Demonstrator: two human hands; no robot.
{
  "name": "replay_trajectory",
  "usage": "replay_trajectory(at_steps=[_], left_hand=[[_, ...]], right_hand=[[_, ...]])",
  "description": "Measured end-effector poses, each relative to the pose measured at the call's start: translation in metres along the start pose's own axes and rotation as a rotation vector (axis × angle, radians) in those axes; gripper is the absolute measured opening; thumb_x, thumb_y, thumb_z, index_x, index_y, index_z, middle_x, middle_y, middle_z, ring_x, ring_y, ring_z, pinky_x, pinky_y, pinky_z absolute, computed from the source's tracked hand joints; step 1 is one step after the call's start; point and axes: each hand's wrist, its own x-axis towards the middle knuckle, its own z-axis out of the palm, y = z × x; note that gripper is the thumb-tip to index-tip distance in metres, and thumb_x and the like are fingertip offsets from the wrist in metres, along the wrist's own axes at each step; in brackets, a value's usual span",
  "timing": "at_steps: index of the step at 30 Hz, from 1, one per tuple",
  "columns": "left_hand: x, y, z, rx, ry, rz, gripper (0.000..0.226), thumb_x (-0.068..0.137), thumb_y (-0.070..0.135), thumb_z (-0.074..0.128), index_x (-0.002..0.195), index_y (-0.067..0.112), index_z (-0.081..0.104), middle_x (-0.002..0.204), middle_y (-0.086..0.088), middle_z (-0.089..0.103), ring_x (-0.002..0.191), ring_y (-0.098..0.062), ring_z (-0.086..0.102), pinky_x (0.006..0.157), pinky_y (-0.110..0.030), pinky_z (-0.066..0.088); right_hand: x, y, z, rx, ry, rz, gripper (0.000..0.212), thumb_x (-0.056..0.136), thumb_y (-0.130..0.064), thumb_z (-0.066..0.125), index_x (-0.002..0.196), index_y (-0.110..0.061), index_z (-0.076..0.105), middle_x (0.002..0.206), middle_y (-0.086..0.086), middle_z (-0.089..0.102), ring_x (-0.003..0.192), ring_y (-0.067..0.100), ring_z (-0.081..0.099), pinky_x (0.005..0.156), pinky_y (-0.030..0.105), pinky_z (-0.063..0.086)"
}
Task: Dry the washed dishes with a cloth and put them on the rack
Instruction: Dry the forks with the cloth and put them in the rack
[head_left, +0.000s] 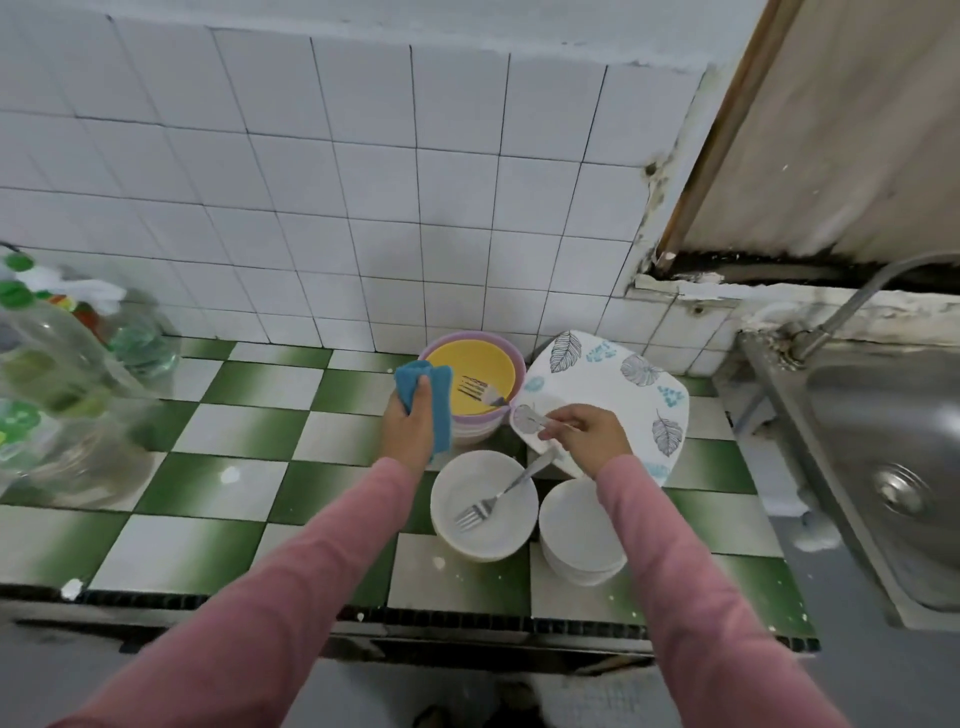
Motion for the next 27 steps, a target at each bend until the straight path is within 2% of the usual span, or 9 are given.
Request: replay_trajectory(at_steps=[3,6,9,11,15,18,20,23,27], left_hand=[[0.0,0.013,0.003,-0.01,-0.008,0.025,0.037,0.099,0.053,0.043,0.112,0.018,0.049,0.091,-0.004,0.059,0.077,-0.019,0.058,0.059,-0.028,0.047],[0.001,0.027,0.006,-0.035,-0.008,0.059,0.039,0.099,0.052,0.044,0.113,0.016,0.05,0.097,-0.008,0.061,0.083,-0.024,0.06,0.061,-0.029,0.049],[0.001,0.04,0.011,-0.054,-0.031,0.081,0.038,0.098,0.052,0.045,0.112,0.017,0.05,0.1,-0.009,0.061,0.088,-0.025,0.061,0.071,-0.035,0.053],[0.0,0.048,0.013,-0.053,-0.044,0.095,0.037,0.098,0.052,0.045,0.11,0.018,0.05,0.1,-0.009,0.061,0.089,-0.025,0.061,0.074,-0.037,0.054],[-0.002,0.067,0.017,-0.047,-0.054,0.141,0.038,0.099,0.053,0.043,0.109,0.018,0.05,0.093,-0.006,0.059,0.081,-0.022,0.059,0.065,-0.032,0.052],[-0.003,0.08,0.023,-0.017,-0.049,0.179,0.037,0.098,0.055,0.042,0.1,0.02,0.052,0.091,-0.006,0.061,0.078,-0.023,0.061,0.063,-0.034,0.054],[-0.003,0.087,0.028,-0.007,-0.045,0.199,0.037,0.098,0.057,0.042,0.096,0.021,0.052,0.09,-0.008,0.063,0.077,-0.024,0.062,0.061,-0.033,0.053],[-0.002,0.1,0.038,-0.013,-0.033,0.219,0.043,0.097,0.057,0.043,0.106,0.016,0.054,0.093,-0.01,0.063,0.076,-0.025,0.062,0.057,-0.031,0.05],[-0.002,0.112,0.054,-0.042,-0.043,0.251,0.043,0.097,0.058,0.043,0.108,0.017,0.054,0.095,-0.012,0.063,0.08,-0.027,0.063,0.055,-0.03,0.05]], right_hand=[[-0.012,-0.015,0.0,0.286,0.001,0.059,0.016,0.087,-0.005,0.07,0.082,-0.02,0.066,0.097,0.013,0.07,0.068,0.013,0.05,0.052,0.016,0.04],[-0.016,-0.027,0.005,0.558,-0.058,0.137,0.01,0.09,-0.006,0.067,0.088,-0.016,0.066,0.092,0.01,0.069,0.065,0.011,0.05,0.05,0.022,0.035],[-0.015,-0.037,0.01,0.674,-0.1,0.117,0.011,0.095,-0.006,0.061,0.094,-0.017,0.062,0.082,0.0,0.073,0.07,0.013,0.051,0.056,0.023,0.037],[-0.014,-0.045,0.012,0.722,-0.117,0.09,0.014,0.097,-0.003,0.057,0.096,-0.017,0.057,0.08,0.0,0.074,0.069,0.014,0.052,0.059,0.026,0.037],[-0.006,-0.063,0.01,0.709,-0.16,0.028,0.016,0.099,0.0,0.049,0.096,-0.015,0.051,0.091,0.006,0.073,0.075,0.018,0.057,0.063,0.03,0.039],[0.001,-0.073,0.006,0.755,-0.186,-0.012,0.019,0.098,0.009,0.046,0.096,-0.009,0.051,0.097,0.017,0.068,0.077,0.024,0.058,0.076,0.038,0.046],[0.002,-0.081,0.003,0.776,-0.193,-0.037,0.018,0.097,0.011,0.044,0.098,-0.007,0.049,0.09,0.016,0.065,0.072,0.023,0.056,0.071,0.038,0.045],[0.0,-0.089,-0.006,0.778,-0.167,-0.035,0.02,0.093,0.01,0.039,0.093,-0.007,0.047,0.075,0.011,0.057,0.057,0.017,0.045,0.054,0.03,0.037],[0.001,-0.09,-0.018,0.744,-0.176,-0.032,0.01,0.093,-0.007,0.042,0.091,-0.013,0.049,0.061,0.002,0.05,0.047,0.011,0.035,0.046,0.024,0.03]])
